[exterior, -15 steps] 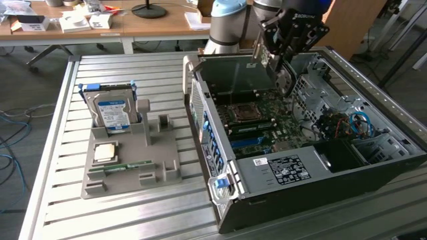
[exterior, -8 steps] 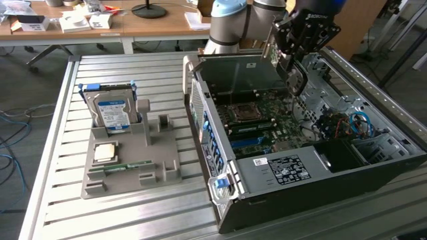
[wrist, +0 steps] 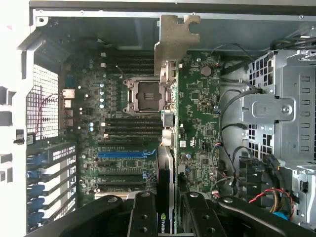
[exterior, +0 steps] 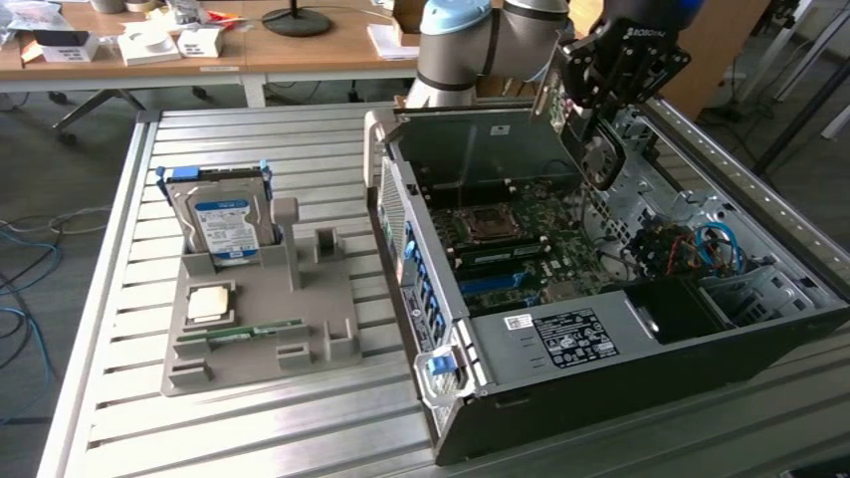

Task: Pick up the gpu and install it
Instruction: 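Pick up the gpu and move the gpu toward the slot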

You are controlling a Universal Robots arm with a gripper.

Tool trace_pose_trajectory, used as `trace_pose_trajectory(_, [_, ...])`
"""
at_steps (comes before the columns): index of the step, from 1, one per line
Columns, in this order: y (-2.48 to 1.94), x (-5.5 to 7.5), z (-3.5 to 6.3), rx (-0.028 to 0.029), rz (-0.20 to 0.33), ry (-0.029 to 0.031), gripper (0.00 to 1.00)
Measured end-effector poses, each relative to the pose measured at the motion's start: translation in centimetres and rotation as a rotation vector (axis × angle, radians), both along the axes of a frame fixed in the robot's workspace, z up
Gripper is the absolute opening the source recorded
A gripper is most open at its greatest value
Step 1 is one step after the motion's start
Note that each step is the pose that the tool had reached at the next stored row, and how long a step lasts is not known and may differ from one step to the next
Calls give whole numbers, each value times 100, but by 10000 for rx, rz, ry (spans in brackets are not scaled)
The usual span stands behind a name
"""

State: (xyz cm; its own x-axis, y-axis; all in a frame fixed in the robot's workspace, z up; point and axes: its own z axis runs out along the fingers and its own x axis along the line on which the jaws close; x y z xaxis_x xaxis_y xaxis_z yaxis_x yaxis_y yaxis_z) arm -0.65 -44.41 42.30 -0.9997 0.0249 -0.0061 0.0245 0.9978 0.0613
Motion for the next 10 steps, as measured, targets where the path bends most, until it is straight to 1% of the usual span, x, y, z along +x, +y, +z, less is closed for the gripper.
trace_pose_trajectory(8, [0,0,-3,1,1,0,26])
trace_pose_trajectory(10, [0,25,-3,0,1,0,26])
